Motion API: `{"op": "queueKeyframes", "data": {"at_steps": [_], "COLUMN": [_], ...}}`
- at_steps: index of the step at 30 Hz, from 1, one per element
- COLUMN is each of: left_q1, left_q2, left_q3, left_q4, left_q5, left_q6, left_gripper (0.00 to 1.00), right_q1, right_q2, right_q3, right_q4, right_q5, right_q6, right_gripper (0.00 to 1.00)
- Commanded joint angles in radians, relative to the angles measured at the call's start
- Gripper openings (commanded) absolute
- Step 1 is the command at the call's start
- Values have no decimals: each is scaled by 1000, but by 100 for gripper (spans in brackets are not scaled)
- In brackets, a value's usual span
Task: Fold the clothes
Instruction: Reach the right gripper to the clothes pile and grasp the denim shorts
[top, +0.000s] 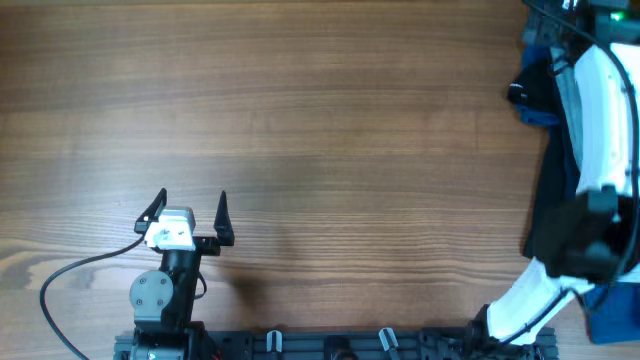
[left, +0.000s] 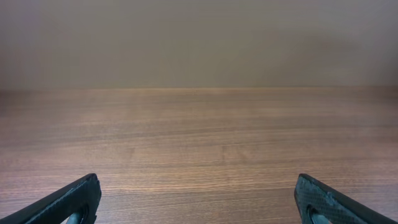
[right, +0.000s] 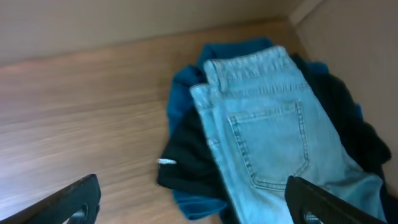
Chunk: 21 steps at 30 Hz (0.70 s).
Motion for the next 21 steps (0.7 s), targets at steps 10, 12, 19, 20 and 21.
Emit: {"op": "queueKeyframes", "data": {"at_steps": [10,12,19,20,21], "left_q1": [-5,-5,-5,-5,-5], "left_q2": [-6,-6,-6,-6,-6], "left_q3": [-6,-6,-6,-6,-6], "left_q4": [-1,-1,-1,-1,-1], "left_q5": [8,8,8,8,8], "left_q6": [15,15,15,15,15], "left_gripper": [100,100,100,100,100], "right_q1": [-105,-106,-121,-123,-124], "right_q2": [370,399,417,417,417], "right_q3": [15,15,2,-8,-13], "right_q4": [284,299,302,306,307], "right_q5": [32,33,32,32,32], "right_q6": [-118,-118,-113,-114,-114], "right_gripper": [77,77,67,67,66]}}
